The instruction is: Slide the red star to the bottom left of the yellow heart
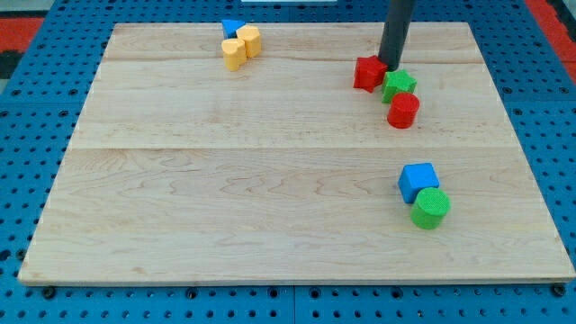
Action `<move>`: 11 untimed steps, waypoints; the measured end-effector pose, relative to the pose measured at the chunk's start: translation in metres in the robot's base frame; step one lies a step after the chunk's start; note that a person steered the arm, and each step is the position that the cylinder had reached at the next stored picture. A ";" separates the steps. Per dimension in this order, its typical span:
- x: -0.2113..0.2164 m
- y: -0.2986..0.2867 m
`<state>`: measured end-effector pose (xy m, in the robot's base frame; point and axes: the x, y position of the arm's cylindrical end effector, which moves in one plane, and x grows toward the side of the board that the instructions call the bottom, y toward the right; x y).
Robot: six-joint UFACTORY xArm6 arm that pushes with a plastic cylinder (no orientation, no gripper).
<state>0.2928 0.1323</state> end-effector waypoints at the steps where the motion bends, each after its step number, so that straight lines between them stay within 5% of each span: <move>1: 0.010 -0.041; 2: 0.039 -0.100; 4: 0.070 -0.062; 5: 0.082 -0.119; 6: 0.078 -0.173; 9: 0.024 -0.215; 10: 0.037 -0.204; 11: 0.025 -0.111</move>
